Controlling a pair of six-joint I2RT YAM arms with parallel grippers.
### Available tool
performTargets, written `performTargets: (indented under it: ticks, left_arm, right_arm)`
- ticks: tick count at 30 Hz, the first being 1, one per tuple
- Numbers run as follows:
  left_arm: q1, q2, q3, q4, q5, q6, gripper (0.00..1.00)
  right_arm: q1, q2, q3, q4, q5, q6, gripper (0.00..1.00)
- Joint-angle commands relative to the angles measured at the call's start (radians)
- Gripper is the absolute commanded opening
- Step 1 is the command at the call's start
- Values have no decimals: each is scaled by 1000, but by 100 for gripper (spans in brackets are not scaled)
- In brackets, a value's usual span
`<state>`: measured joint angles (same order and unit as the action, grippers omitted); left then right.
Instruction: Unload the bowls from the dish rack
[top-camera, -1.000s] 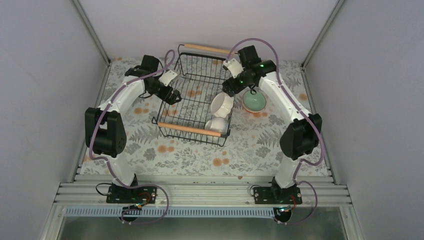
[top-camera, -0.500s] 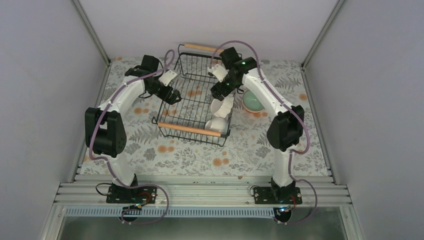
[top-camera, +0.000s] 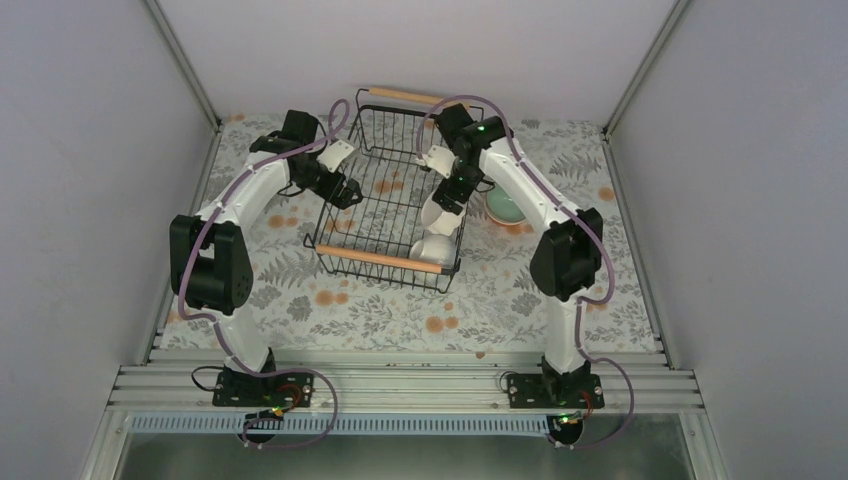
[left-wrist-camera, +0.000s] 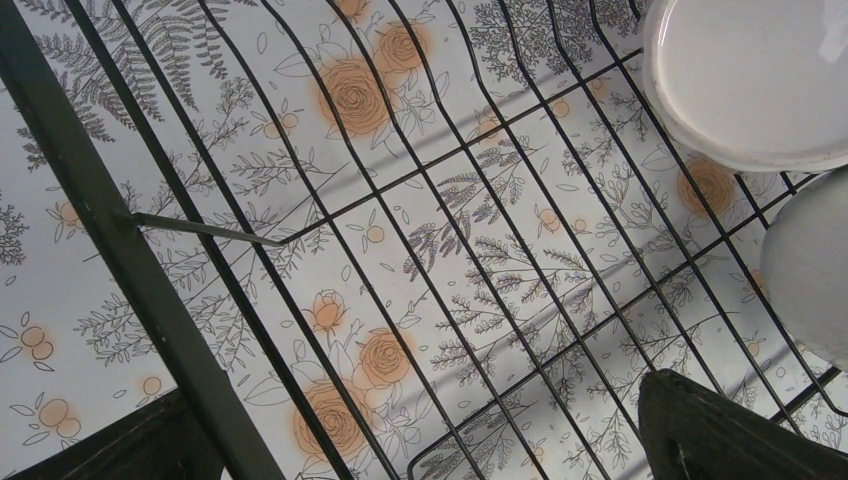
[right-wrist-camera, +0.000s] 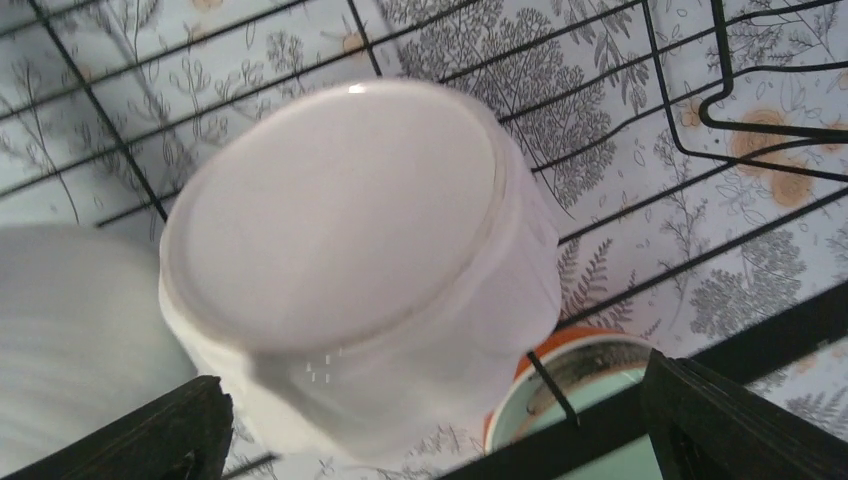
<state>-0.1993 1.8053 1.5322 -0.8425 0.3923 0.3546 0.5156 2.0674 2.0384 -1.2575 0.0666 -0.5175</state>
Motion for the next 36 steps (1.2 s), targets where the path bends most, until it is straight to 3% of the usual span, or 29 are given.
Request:
performTargets:
  ticks: [1, 14, 25, 29, 32, 33, 36]
  left_arm:
    - [-6, -33, 2, 18, -5, -2, 100]
    - [-6, -23, 13, 11, -3, -5, 100]
    - [-8, -14, 8, 12, 3, -6, 100]
    - [-6, -10, 9, 13, 4, -5, 100]
    - [-7, -6, 14, 13, 8, -3, 100]
    - [-7, -3, 14, 12, 9, -3, 100]
    - [-7, 1, 14, 12, 12, 0, 100]
  right_arm:
    - [0, -78, -51, -28, 63, -109, 100]
    - [-2, -88, -162, -29, -19, -157, 87]
    - [19, 7, -22, -28, -23, -175, 84]
    - [45, -1, 76, -28, -13, -210, 85]
    - [72, -30, 57, -28, 43, -249, 85]
    - [76, -30, 47, -28, 71, -258, 83]
    - [85, -29, -3, -29, 147, -291, 63]
